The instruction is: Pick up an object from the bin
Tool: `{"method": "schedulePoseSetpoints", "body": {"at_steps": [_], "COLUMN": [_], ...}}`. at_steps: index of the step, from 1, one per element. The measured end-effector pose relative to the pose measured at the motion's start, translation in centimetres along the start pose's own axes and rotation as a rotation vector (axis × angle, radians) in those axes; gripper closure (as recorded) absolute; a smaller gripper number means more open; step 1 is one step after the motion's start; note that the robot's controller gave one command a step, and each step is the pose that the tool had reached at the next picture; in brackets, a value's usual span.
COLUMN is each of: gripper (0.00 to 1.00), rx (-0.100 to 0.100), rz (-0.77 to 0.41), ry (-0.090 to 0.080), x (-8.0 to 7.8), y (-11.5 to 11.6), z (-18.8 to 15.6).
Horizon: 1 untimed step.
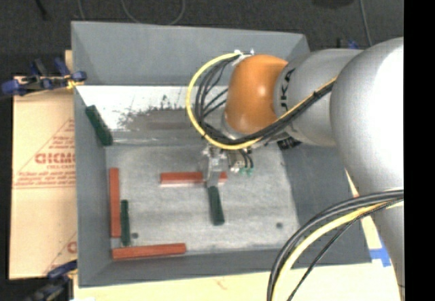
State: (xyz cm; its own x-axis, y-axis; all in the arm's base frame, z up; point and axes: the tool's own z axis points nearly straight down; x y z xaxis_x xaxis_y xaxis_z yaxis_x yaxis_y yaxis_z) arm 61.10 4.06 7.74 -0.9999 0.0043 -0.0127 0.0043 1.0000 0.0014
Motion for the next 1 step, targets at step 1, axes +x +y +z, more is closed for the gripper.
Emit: {"method": "schedulePoseSetpoints", "body": {"at_steps": [1], "gripper": [1.0], "rx": [0.0], "rz": [-0.001], "ry": [0.0], "x": [0.0], "y": [0.0], "z": [0.0]}}
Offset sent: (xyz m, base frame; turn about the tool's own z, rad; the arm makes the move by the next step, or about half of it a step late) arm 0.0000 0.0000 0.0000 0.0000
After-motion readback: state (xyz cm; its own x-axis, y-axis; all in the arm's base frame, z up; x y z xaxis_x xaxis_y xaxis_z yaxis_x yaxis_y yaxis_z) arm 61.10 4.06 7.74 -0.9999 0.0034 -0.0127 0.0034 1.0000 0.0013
